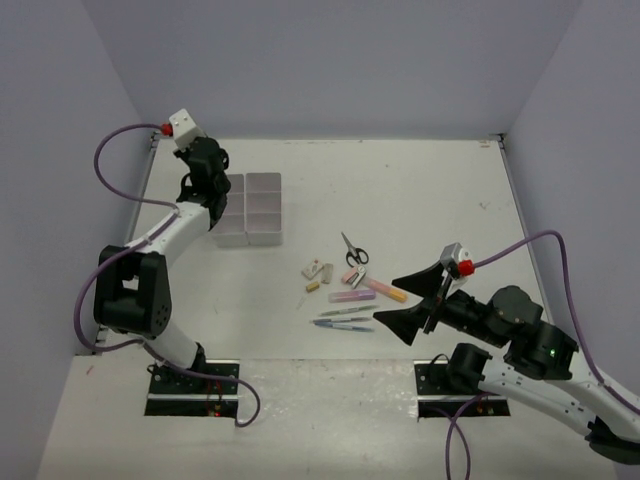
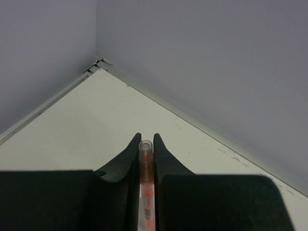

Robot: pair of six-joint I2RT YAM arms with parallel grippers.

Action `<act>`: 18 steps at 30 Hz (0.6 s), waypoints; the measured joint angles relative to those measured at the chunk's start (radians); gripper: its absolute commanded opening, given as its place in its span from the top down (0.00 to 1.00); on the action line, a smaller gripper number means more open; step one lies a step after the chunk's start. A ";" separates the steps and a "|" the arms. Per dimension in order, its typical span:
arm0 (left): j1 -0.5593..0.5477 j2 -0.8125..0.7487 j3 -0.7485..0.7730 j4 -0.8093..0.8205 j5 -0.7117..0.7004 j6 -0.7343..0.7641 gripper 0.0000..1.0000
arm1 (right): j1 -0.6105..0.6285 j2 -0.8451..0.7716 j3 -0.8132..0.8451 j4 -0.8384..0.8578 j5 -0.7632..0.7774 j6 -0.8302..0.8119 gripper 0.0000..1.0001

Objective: Sort the stationery into containers
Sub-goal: Place the pen in the storage box.

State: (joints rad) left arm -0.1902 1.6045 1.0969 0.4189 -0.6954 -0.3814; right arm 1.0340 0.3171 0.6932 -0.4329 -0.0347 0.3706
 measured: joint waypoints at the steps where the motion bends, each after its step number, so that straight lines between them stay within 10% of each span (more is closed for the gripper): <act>1: 0.000 0.011 0.000 0.009 0.003 -0.001 1.00 | 0.000 -0.001 0.000 0.000 -0.005 -0.004 0.01; 8: 0.000 0.076 -0.013 0.044 0.011 -0.006 0.55 | 0.000 0.000 0.000 0.001 -0.011 -0.021 0.01; 12: 0.000 0.084 -0.011 0.024 0.015 -0.013 0.00 | 0.000 0.009 0.000 0.001 -0.011 -0.025 0.01; 18: 0.000 0.083 0.115 -0.166 0.022 -0.054 0.00 | 0.000 0.052 0.001 0.002 -0.009 -0.030 0.01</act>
State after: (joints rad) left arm -0.1902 1.6872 1.2124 0.2532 -0.6729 -0.4358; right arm 1.0340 0.3691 0.6942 -0.4309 -0.0432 0.3407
